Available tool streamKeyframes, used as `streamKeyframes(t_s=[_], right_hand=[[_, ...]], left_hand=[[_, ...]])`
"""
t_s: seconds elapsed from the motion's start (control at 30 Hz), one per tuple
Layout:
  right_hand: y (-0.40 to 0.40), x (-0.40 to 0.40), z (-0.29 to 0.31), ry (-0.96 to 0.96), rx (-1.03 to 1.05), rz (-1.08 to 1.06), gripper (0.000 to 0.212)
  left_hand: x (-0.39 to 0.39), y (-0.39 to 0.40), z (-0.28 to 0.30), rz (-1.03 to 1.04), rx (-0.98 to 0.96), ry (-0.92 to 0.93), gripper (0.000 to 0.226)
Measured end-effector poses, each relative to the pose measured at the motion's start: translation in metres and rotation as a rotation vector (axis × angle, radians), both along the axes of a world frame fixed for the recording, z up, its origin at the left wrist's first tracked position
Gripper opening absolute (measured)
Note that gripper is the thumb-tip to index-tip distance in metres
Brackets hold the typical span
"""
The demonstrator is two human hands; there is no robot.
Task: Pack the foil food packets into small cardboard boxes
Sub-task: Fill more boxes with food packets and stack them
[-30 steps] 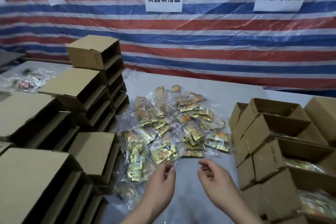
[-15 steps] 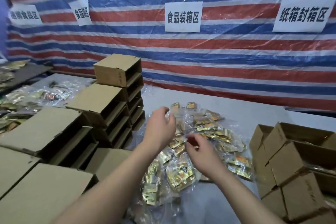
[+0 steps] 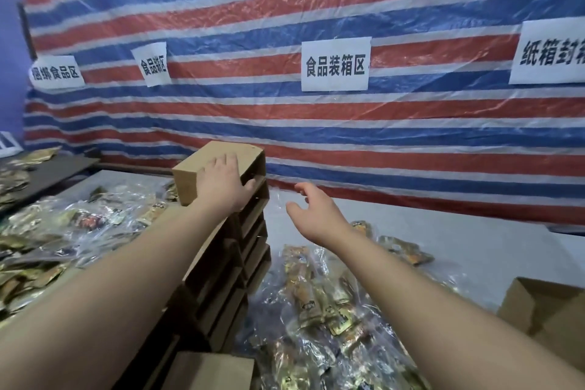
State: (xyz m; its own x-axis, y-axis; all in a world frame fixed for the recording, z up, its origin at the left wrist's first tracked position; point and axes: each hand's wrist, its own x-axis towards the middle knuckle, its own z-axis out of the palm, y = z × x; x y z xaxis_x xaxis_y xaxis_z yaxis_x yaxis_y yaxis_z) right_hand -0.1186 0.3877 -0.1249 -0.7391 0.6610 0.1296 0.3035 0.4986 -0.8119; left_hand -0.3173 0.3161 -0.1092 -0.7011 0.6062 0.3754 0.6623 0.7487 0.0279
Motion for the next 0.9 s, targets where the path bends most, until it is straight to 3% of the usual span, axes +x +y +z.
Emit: streamKeyframes(t_s=[0.07, 0.2, 0.33, 0.53, 0.67, 0.8, 0.9], right_hand=[[0.011, -0.008, 0.001, -0.008, 0.009, -0.023, 0.056], [0.027, -0.007, 0.001, -0.042, 0.015, -0.048, 0.055], [0.035, 0.004, 0.007, -0.035, 0.029, -0.051, 0.053], [0.027, 0.026, 0.035, 0.062, 0.021, -0.054, 0.050], [0.030, 0.050, 0.071, 0.085, 0.123, -0.093, 0.058], [0.042, 0.093, 0.118, 0.145, 0.304, -0.213, 0.069], [0.050, 0.140, 0.141, 0.055, 0.456, -0.273, 0.070]], left_hand=[[-0.014, 0.009, -0.002, 0.023, -0.093, -0.009, 0.076], [-0.019, 0.014, -0.014, 0.042, -0.183, -0.055, 0.049], [-0.006, -0.003, -0.012, 0.056, -0.179, 0.076, 0.047], [0.026, -0.041, 0.050, 0.004, -0.043, 0.197, 0.016], [0.081, -0.049, 0.099, -0.148, 0.078, 0.233, 0.006], [0.143, -0.046, 0.131, -0.338, 0.229, 0.117, 0.018], [0.191, -0.042, 0.138, -0.495, 0.282, -0.027, 0.025]])
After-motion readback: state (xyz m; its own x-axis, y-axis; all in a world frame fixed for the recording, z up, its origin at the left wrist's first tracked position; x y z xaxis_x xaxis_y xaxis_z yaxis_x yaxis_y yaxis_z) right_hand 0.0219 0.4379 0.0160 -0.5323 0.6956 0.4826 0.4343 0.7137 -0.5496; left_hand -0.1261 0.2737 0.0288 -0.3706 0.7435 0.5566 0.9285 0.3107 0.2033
